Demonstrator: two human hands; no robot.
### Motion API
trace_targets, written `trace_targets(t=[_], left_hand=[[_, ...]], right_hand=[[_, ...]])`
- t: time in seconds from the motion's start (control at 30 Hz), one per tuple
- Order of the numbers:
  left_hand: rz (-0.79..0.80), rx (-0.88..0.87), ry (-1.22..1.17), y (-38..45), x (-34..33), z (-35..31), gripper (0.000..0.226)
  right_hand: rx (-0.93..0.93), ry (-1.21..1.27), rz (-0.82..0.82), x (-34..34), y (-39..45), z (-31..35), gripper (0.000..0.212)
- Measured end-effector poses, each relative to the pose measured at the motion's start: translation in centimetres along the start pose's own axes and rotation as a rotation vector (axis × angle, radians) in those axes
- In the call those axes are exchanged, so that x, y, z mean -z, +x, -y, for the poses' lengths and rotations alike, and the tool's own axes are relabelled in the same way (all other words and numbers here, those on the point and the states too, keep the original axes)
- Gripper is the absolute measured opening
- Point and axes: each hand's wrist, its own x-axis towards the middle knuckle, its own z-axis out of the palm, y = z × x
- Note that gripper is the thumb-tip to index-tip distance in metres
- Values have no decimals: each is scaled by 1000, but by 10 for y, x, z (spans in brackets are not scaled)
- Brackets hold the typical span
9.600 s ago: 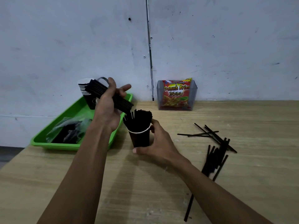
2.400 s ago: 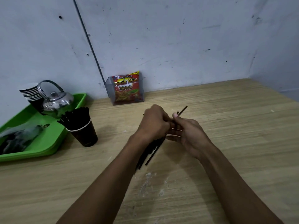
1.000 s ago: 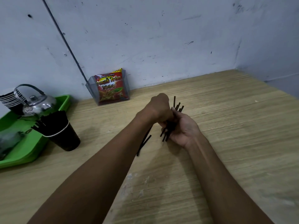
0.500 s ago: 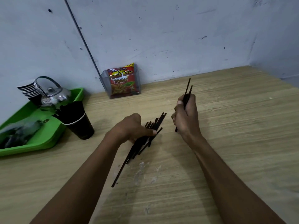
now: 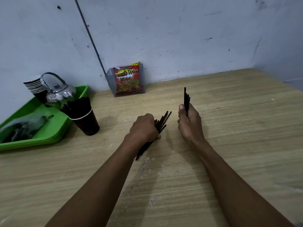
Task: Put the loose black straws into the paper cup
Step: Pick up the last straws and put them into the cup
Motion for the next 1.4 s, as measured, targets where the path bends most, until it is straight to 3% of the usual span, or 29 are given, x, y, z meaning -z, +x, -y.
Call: trace_targets(t=[0.33, 0.47, 0.83, 1.07, 1.4], left_hand=[[-89, 4, 47, 0, -16, -13, 12], [-160, 49, 251, 1, -37, -21, 35], [-77, 113, 421, 19, -38, -31, 48], [-157, 11, 354, 11, -47, -29, 37], [-233, 61, 404, 14, -49, -28, 29]], right_hand=[[-365, 338, -58, 13, 3, 13, 28], [-432, 419, -48, 15, 2, 15, 31], [-585, 609, 2, 22, 2, 22, 31], [-685, 805, 60, 27, 6, 20, 27], [-750, 885, 82, 30, 7, 15, 27]])
